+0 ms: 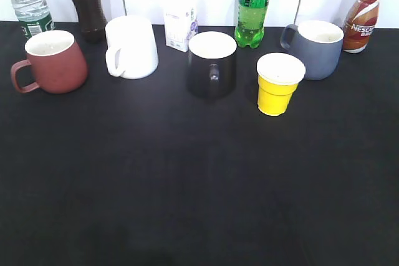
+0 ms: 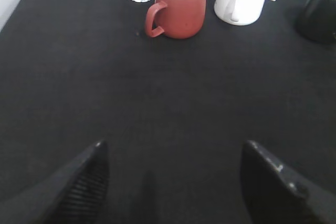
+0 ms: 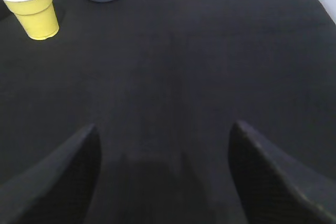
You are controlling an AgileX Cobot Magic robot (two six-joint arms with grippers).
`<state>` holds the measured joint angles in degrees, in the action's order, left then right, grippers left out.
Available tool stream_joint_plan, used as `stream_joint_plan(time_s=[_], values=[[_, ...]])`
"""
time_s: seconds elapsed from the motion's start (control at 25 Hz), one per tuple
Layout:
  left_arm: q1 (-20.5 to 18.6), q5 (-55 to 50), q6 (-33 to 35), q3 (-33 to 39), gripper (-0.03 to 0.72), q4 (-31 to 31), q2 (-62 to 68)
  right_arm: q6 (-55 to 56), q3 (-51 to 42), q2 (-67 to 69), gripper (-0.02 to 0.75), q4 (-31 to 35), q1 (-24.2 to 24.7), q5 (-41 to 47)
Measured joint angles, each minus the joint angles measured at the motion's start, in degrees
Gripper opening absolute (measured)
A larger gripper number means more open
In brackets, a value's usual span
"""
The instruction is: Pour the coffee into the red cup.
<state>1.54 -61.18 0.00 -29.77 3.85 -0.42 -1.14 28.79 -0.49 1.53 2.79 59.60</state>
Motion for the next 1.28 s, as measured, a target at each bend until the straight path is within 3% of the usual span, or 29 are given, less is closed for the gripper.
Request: stream_joint_plan(time_s=[0.44,0.68,0.88,1.12,1.28], values=[[0.0,0.0,0.0,0.0,0.586,0.0,0.0,0.0,0.0,0.0,0.589,0.0,0.0,0.0],[0.0,1.81,0.0,-0.8,0.523,0.22,0.0,0.0,0.0,0.0,0.589,0.0,0.0,0.0],[0.0,24.9,0.0,-1.15,0.522,0.01,3.14,0.0,0.0,0.0,0.589,0.0,0.0,0.0],[0.0,43.5,0.0,-0.95,0.473,1.77,21.5,0.0,0.0,0.0,0.589,0.0,0.0,0.0],[0.0,56.0,0.0,4.61,0.462,2.42,33.68,0.0,0.0,0.0,0.589,0.0,0.0,0.0]])
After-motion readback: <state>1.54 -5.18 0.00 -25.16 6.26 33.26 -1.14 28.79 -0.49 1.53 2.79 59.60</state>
